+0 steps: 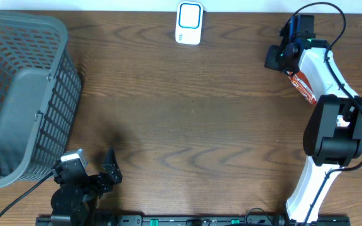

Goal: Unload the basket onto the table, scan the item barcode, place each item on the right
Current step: 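Lower the chocolate bar onto the pile and open the right gripper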

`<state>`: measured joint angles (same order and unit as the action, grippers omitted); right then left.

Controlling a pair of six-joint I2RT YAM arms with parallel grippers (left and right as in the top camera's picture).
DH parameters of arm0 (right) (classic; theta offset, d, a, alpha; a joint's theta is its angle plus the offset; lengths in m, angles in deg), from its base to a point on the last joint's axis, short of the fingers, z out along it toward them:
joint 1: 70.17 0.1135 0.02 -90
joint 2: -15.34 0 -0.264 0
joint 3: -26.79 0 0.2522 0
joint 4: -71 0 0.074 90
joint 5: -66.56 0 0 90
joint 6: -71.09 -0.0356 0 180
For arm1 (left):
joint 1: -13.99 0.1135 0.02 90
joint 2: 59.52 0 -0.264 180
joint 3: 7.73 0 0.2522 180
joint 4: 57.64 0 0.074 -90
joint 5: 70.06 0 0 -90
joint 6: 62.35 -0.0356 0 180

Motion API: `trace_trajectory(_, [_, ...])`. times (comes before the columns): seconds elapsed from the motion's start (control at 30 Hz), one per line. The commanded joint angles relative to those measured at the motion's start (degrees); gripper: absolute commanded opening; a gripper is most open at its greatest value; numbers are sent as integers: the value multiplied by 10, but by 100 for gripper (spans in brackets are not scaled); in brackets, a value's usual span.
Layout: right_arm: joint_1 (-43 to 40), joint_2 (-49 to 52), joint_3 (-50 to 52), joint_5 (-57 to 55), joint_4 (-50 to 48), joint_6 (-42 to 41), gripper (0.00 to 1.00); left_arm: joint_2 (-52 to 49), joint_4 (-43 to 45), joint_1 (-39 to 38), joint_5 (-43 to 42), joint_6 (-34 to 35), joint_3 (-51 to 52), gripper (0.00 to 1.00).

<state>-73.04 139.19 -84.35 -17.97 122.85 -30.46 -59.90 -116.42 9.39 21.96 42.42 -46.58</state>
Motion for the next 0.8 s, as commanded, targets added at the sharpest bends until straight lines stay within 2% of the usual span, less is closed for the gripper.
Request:
trace_trajectory(0.0, [1,34,-8,-20,-10,-8,1,0,0,-2,1,-8,-3,98])
trace_trajectory(0.37, [-17,77,-8,-32,-49,-13,1,0,0,-2,1,-8,-3,98])
trace_trajectory(0.63, [-60,77,-8,-116,-46,-22,1,0,0,-2,1,-8,-3,98])
trace_trajectory(0.77, [-92,77,-8,-171,-8,-22,1,0,0,-2,1,-8,-3,98])
